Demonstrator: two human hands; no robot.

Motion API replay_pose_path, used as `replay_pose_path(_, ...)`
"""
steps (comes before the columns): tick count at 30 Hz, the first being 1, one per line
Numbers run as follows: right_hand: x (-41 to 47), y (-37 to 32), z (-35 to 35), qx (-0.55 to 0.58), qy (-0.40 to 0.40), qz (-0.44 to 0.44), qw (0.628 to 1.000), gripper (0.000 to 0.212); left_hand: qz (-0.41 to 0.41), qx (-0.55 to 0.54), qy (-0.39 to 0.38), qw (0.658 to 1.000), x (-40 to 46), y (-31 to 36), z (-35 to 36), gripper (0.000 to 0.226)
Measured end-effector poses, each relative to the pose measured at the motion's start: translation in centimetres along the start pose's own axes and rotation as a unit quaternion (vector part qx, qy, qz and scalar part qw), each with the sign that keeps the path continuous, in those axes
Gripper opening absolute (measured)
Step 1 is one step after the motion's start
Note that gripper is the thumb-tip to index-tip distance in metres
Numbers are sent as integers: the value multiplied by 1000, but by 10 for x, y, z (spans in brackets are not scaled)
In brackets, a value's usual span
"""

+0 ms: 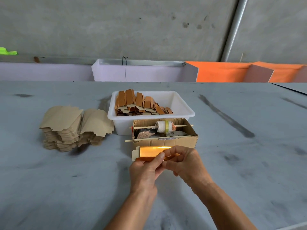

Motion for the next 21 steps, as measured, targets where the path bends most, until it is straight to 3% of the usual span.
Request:
replay_pose_path(6, -4, 3, 6, -27, 24, -10, 999, 17, -17, -2, 28, 999, -2, -4, -3, 18)
replay_pose_path(15, -17, 9, 21, -65, 140, -32, 988, 39, 1, -27, 62, 998, -4, 0, 4, 15)
replay_pose_path(21, -27, 11, 38, 39, 224, -27, 973, 42, -22, -72, 86, 993, -3, -2, 8, 26)
Point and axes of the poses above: each hand's wrist, its own x-axis towards the middle knuckle, its own z-axis out of the palm, y = z × x, the point moved 1 cm from there along x, towards the middle knuckle, and after that the axes turned 3 degrees about -x, right-handed, at the moved point
